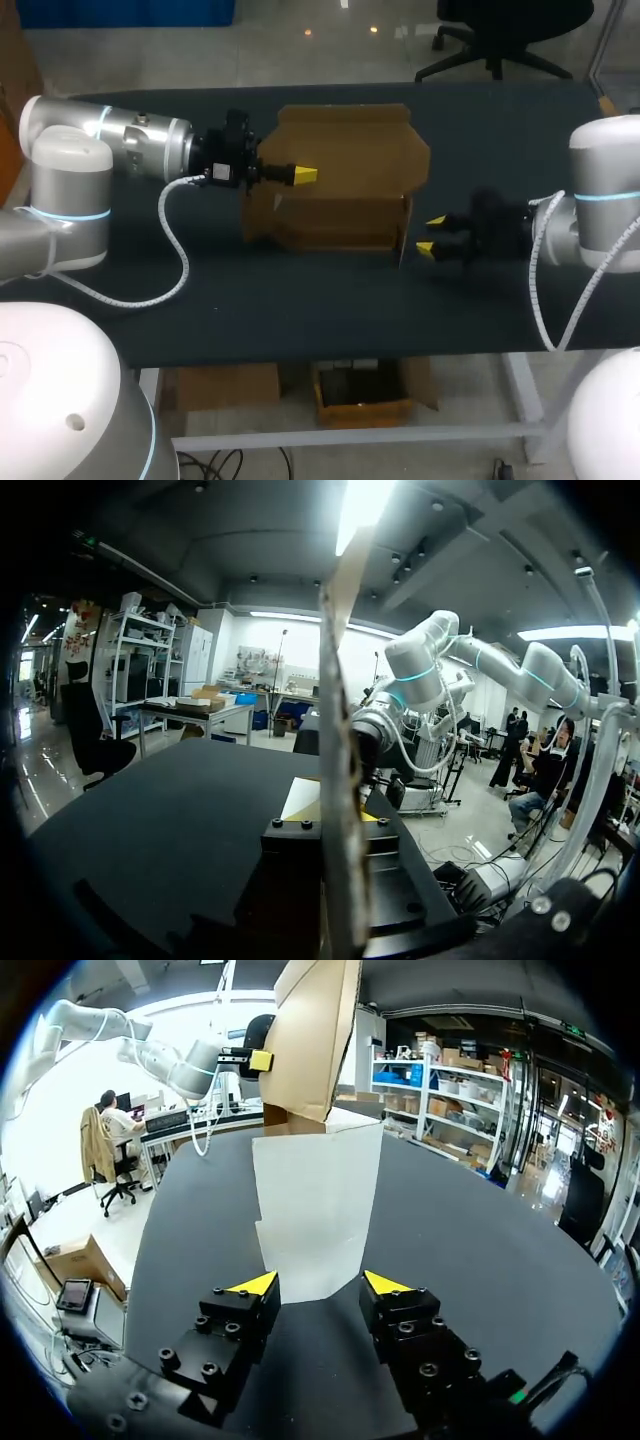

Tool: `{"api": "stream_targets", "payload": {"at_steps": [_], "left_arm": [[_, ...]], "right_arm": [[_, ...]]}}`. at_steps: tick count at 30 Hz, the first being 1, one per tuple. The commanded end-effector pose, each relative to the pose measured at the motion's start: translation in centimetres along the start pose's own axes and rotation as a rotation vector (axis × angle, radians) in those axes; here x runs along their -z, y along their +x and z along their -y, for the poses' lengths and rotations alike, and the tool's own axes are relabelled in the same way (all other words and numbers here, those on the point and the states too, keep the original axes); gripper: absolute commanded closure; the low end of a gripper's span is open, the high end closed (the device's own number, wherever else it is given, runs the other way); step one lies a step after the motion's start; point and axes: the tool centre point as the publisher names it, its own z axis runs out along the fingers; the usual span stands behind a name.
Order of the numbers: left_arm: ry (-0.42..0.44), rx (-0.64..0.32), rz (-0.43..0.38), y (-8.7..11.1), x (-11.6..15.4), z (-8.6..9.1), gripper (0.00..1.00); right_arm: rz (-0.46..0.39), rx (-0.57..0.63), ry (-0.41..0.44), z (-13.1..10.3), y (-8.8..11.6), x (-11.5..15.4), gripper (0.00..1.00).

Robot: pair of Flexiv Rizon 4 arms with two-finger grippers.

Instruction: Assemble the packaging by folding the flat box into shape, placing the metal phone stand inside, and closing the box properly

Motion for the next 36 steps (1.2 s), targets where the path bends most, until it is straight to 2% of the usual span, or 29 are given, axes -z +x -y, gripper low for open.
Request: {"api": "stream_targets", "payload": {"at_steps": [1, 15, 36], "left_arm": [[0.001, -0.001, -0.001, -0.1, -0.1, -0.4, 1.00], [0.001, -0.001, -0.001, -0.1, -0.1, -0.4, 1.00], [0.001, -0.001, -0.001, -0.1, -0.1, -0.4, 1.00]], "right_arm": [[-0.024, 0.007, 0.012, -0.7, -0.4, -0.2, 0.51], [-0.049, 0.030, 0.015, -1.7, -1.2, -2.1, 0.52], [-0.020, 0.007, -0.014, -2.6, 0.4, -3.6, 0.54]]}}
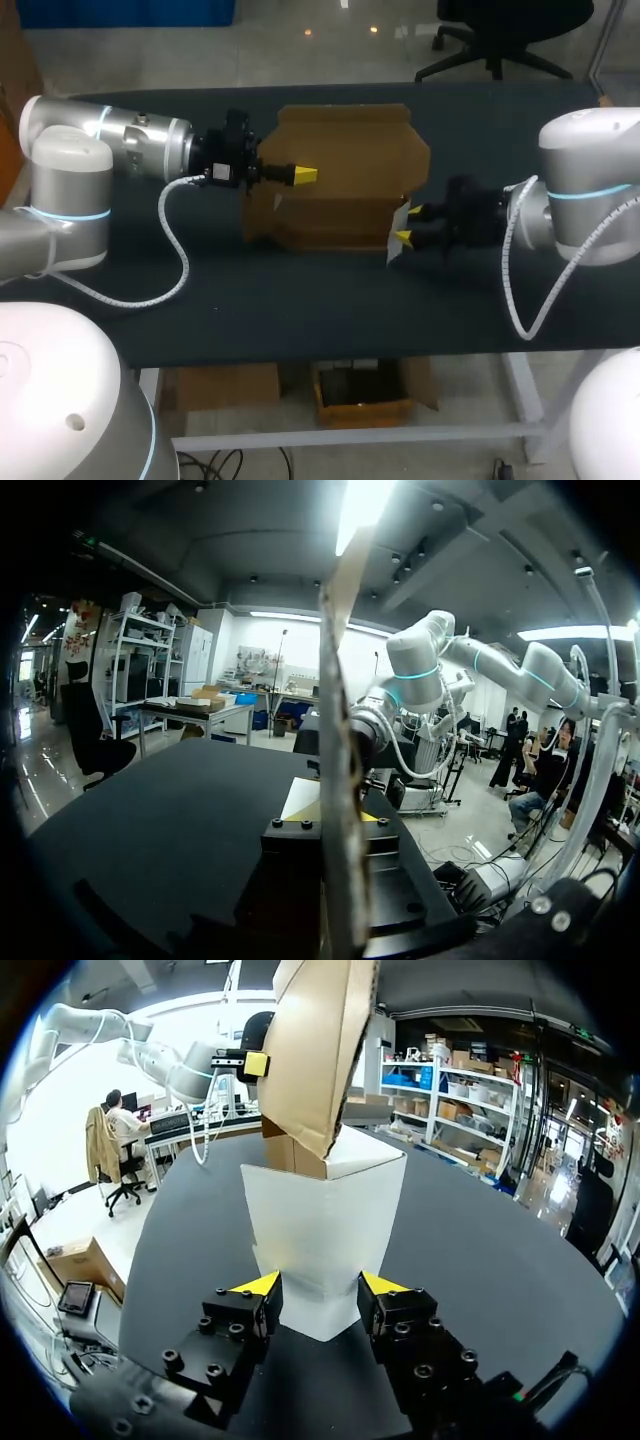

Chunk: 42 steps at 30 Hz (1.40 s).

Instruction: Assemble the packaging by folding the flat box into shape, placing the metal phone stand inside, and closing the box properly

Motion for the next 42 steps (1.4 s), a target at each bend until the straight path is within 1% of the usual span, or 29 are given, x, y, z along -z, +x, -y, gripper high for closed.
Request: {"api": "stream_targets", "payload": {"at_steps": [1, 10, 23, 32, 42], "left_arm": [[0.001, -0.001, -0.001, -0.1, -0.2, -0.4, 1.00], [0.001, -0.001, -0.001, -0.1, -0.2, -0.4, 1.00], [0.001, -0.001, -0.001, -0.1, -0.2, -0.4, 1.00], [0.001, -0.001, -0.001, -0.1, -0.2, -0.4, 1.00], [0.001, -0.001, -0.001, -0.1, -0.2, -0.4, 1.00]], "right_arm": [[0.013, -0.002, -0.005, -0.1, 0.4, -0.4, 0.54], [0.034, -0.018, -0.014, -0.5, 1.0, -0.8, 0.54], [0.128, -0.080, -0.029, -0.3, 1.3, -0.5, 0.55], [0.184, -0.118, -0.043, -0.1, 0.9, 0.0, 0.54], [0.219, -0.152, -0.040, 0.0, 0.3, -0.3, 0.55]]}}
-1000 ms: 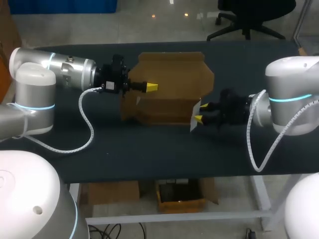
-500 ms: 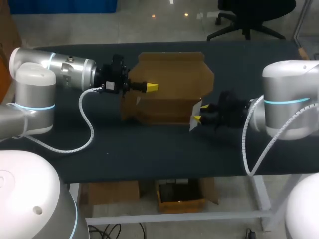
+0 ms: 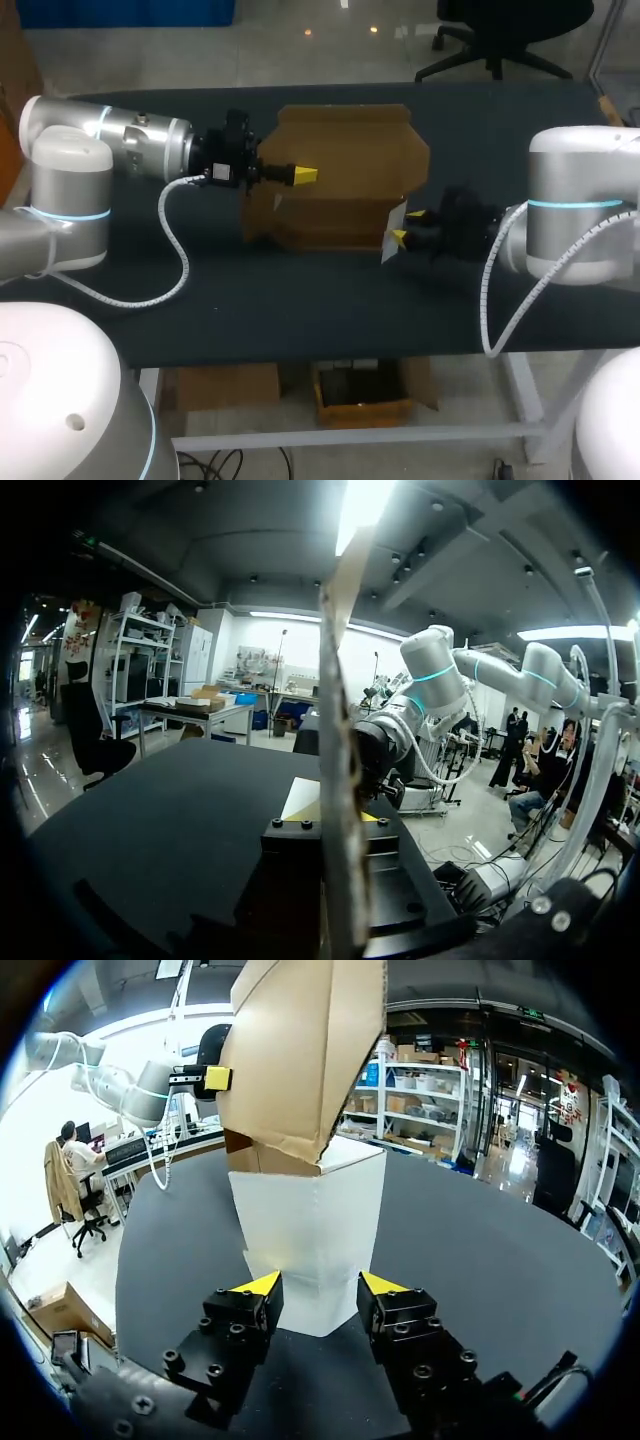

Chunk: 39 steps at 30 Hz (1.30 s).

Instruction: Assemble the packaging by folding the flat box into shape, placing the metal phone stand inside, and closing the box properly

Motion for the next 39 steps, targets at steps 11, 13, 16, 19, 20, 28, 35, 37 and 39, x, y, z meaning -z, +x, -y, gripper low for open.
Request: {"api": "stream_targets", "payload": {"at_steps": [11, 13, 16, 19, 20, 28, 35, 37, 39], "left_arm": [[0.001, 0.000, -0.001, -0.1, -0.1, -0.4, 1.00], [0.001, 0.000, -0.001, -0.1, -0.1, -0.4, 1.00], [0.001, 0.000, -0.001, -0.1, -0.1, -0.4, 1.00], [0.001, 0.000, -0.001, -0.1, -0.1, -0.4, 1.00], [0.001, 0.000, -0.001, -0.1, -0.1, -0.4, 1.00], [0.001, 0.000, -0.001, -0.1, -0.1, -0.4, 1.00], [0.001, 0.000, -0.001, -0.1, -0.1, -0.4, 1.00], [0.001, 0.000, -0.001, -0.1, -0.1, -0.4, 1.00], [0.001, 0.000, -0.001, -0.1, -0.1, -0.4, 1.00]], "right_arm": [[0.054, -0.028, -0.010, -0.4, 0.2, -1.3, 0.55], [0.064, -0.034, -0.009, -0.4, 0.3, -1.5, 0.55], [0.081, -0.044, -0.010, -0.3, 0.4, -1.5, 0.56], [0.104, -0.061, -0.013, -0.1, 0.5, -1.6, 0.56], [0.108, -0.064, -0.013, -0.1, 0.6, -1.6, 0.56], [0.149, -0.090, -0.007, 0.1, 0.7, -1.6, 0.58], [0.178, -0.134, -0.026, 0.6, 0.7, -1.5, 0.58], [0.189, -0.146, -0.029, 0.7, 0.6, -1.4, 0.58], [0.200, -0.158, -0.034, 0.9, 0.5, -1.4, 0.58]]}}
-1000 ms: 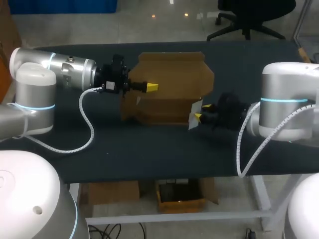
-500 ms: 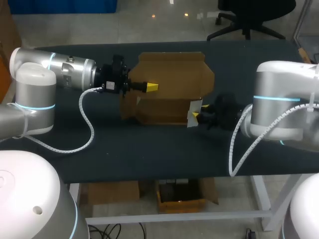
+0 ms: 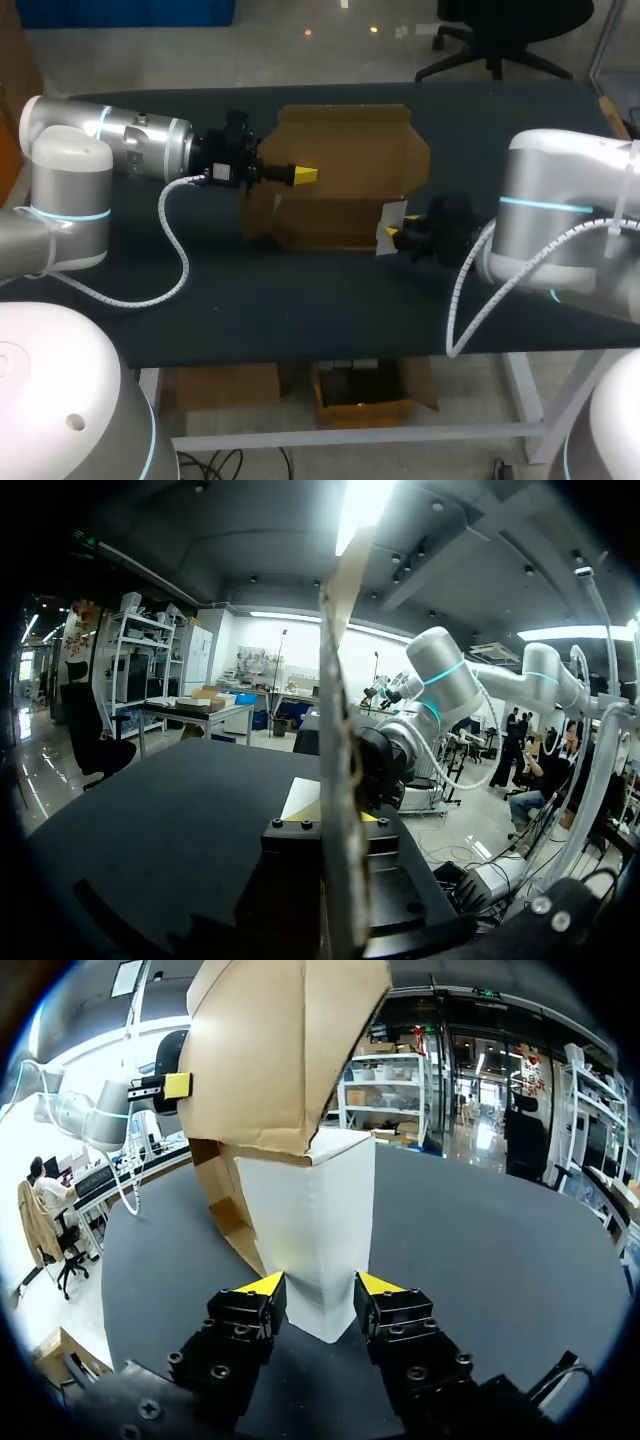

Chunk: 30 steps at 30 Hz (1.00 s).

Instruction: Assemble the packaging by folding the flat box into shape, placing the metal phone stand inside, and closing the box properly

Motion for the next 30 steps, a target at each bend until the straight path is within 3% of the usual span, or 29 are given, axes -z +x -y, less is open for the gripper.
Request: {"api": "stream_targets", "payload": {"at_steps": [1, 30], "left_arm": [[0.001, -0.001, -0.001, -0.1, -0.1, -0.4, 1.00], [0.001, -0.001, -0.001, -0.1, -0.1, -0.4, 1.00]], "right_arm": [[0.063, -0.016, -0.035, 0.6, 0.2, -0.2, 0.58], [0.137, -0.088, -0.074, 0.1, -0.1, -1.7, 0.60]]}}
